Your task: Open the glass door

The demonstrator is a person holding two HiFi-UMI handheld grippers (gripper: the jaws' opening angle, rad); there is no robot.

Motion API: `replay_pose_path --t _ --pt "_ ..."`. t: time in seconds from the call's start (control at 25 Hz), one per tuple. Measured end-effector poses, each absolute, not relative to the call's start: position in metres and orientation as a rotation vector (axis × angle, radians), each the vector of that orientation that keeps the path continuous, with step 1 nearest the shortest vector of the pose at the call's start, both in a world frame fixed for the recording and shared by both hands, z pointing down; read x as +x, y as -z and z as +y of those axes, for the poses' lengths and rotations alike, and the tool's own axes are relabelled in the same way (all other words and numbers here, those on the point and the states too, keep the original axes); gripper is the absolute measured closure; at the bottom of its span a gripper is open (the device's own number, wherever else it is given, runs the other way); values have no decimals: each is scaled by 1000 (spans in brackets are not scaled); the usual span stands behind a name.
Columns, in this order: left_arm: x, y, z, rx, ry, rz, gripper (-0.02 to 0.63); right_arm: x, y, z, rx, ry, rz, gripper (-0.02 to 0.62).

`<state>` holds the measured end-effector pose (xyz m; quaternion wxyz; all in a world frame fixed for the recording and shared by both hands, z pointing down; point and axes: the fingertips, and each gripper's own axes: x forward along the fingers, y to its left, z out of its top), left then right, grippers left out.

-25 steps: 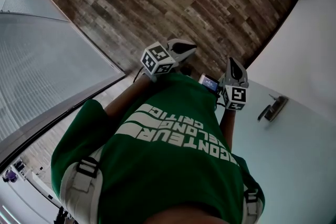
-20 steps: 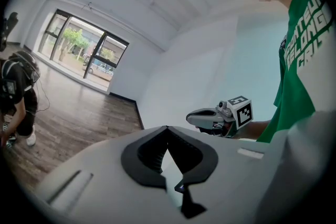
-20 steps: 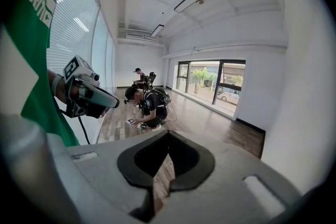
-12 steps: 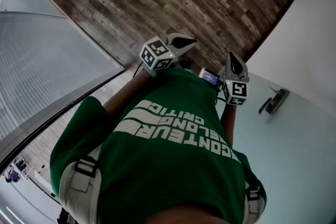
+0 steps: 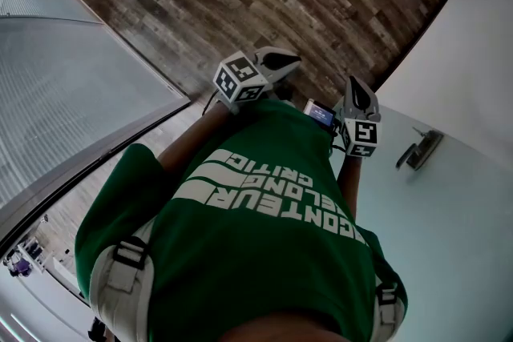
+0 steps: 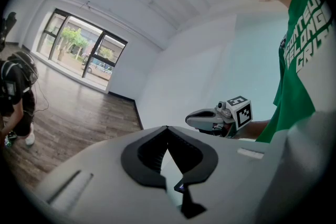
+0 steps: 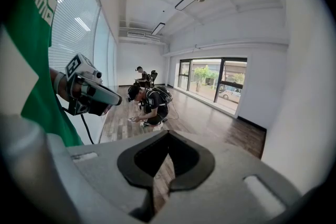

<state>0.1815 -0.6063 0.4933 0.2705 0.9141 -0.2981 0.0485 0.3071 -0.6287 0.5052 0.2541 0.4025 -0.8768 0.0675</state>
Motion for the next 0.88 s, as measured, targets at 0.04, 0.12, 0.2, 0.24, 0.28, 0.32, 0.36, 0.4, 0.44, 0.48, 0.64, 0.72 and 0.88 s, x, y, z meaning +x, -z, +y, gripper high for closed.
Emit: replay_pose_path --t 0.04,0.12,0.2,0.24,0.28,0.32,0.36,0.4,0.44,0.48,0.64,0.72,0.88 --pt "183 -493 -606 2462 -131 -803 597 308 -506 -628 1093 -185 -2382 603" --pt "185 -494 -604 2461 -133 -805 597 311 -509 -626 1092 -188 -2382 603" --pt "185 -496 -603 2457 -137 -808 597 313 -511 -625 1091 -191 -2381 603" --pt "185 -497 -602 2455 -140 -809 597 313 -511 -625 1088 -194 -2381 603" --pt "184 -497 -601 2452 -143 -811 597 312 -511 -625 1085 -197 -2381 603" --pt "183 -498 -601 2451 -144 -813 597 312 -511 -625 1083 -199 -2382 603" --pt "182 -498 -601 2450 -144 -816 597 311 -512 -625 1081 -200 -2384 603" --pt "182 -497 -601 2449 -141 -818 597 310 -512 -625 1079 -201 -2385 603" --pt "181 -496 -601 2448 -139 -820 597 309 -512 -624 1077 -200 -2385 603" --pt "181 -496 -600 2447 -138 -822 597 309 -513 -624 1073 -200 -2386 603" --pt "180 -497 -599 2442 -141 -827 597 308 -515 -623 1064 -204 -2387 603" --pt "181 -498 -599 2442 -140 -827 597 309 -516 -623 1065 -204 -2386 603" --pt "179 -498 -599 2440 -140 -831 597 308 -517 -625 1064 -206 -2384 603"
